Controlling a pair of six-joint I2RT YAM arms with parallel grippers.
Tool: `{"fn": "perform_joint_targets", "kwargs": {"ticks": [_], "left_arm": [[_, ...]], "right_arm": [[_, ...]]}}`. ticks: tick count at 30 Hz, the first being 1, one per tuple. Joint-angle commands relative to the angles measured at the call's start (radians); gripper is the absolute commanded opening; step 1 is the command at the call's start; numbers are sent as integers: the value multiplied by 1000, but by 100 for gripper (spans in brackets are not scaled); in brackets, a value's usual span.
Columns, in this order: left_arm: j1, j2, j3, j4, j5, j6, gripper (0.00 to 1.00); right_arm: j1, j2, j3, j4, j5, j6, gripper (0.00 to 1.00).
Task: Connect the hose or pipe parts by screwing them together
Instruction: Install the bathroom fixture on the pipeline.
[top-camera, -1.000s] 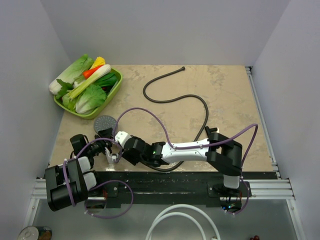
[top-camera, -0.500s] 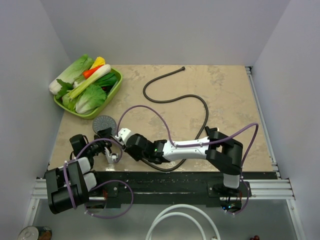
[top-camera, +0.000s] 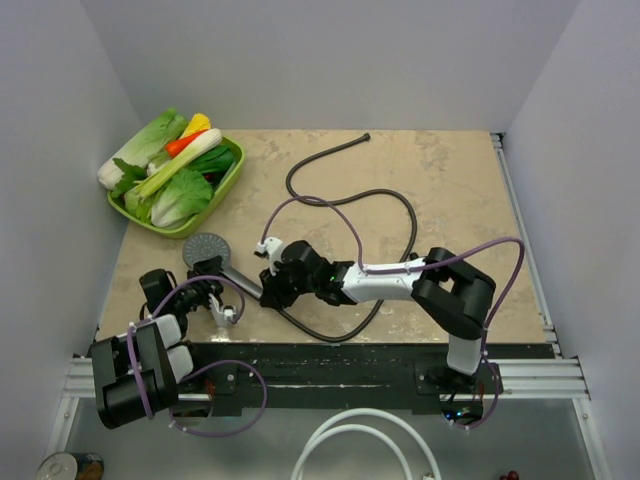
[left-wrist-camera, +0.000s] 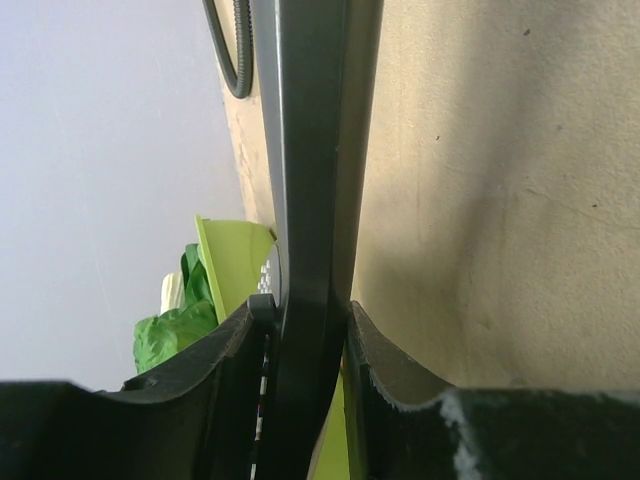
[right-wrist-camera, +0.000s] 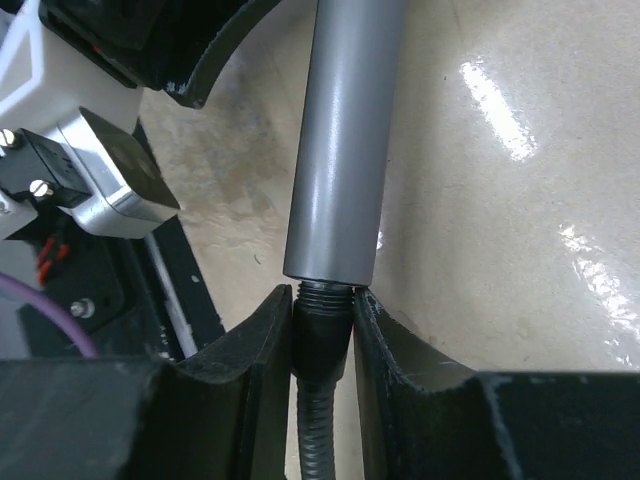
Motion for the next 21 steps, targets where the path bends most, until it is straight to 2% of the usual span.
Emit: {"fn": "perform_joint_targets", "kwargs": {"ticks": [1,7,11,15,16,18,19,21], "left_arm": [[-6,-21,-290,50,148,710,0],[-4,-24,-291,50,159,710,0],[-4,-24,-291,47,159,711,0],[-4,-22,-291,47,160,711,0],[-4,-24,-291,47,160,711,0],[-4,-24,-291,45,160,711,0],[-4,-24,-290,45,159,710,0],[-6,-22,-291,45,160,711,0]], "right_arm": [[-77,20,-23,260,-355,170,17],[-137,141,-57,538,-576,415,17],[-158,239,-63,840,-693,618,18],[-192,328,-86,1122,-709,828,21],[-197,365,-98,1281,-706,930,21],[-212,422,-100,1447,-695,1052,23],[-217,481,-87,1567,-681,1166,24],[-221,499,-75,1574,-680,1181,26]]}}
